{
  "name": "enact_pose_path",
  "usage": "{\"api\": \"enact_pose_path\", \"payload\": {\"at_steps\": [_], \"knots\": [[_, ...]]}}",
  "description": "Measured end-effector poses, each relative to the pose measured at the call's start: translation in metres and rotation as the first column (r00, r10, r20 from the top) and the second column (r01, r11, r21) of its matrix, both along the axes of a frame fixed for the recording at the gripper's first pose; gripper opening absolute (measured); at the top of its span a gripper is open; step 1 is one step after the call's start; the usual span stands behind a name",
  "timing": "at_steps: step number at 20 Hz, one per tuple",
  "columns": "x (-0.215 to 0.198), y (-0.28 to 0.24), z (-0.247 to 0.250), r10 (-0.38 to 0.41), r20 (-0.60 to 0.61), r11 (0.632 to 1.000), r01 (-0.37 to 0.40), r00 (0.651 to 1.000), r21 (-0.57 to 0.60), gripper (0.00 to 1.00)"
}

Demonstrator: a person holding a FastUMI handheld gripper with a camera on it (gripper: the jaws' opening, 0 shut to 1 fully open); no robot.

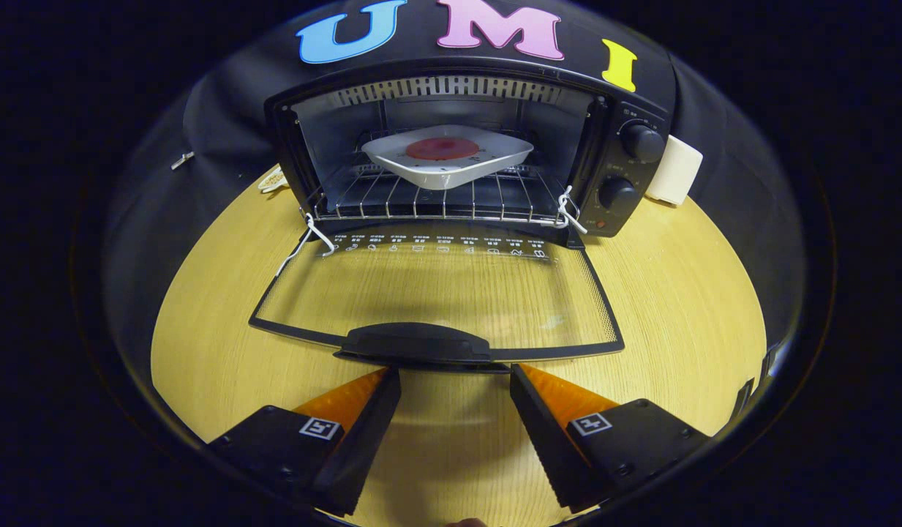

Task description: Open the toaster oven, put the food inside, and close the toaster oven door.

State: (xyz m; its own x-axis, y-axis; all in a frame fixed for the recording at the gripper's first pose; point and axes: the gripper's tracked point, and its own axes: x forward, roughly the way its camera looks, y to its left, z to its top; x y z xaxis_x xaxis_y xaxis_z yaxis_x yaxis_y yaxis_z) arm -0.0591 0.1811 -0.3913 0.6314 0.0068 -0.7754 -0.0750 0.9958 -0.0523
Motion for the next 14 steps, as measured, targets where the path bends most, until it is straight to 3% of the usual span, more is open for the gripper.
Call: {"api": "enact_pose_path", "payload": {"at_steps": [9,14], "knots": [[-0.001,0.004,0.042,0.081,0.101,0.997,-0.081,0.992,0.004,0.98],[0.014,-0.008,0.100,0.086,0.204,0.995,-0.095,0.975,0.036,0.98]]}}
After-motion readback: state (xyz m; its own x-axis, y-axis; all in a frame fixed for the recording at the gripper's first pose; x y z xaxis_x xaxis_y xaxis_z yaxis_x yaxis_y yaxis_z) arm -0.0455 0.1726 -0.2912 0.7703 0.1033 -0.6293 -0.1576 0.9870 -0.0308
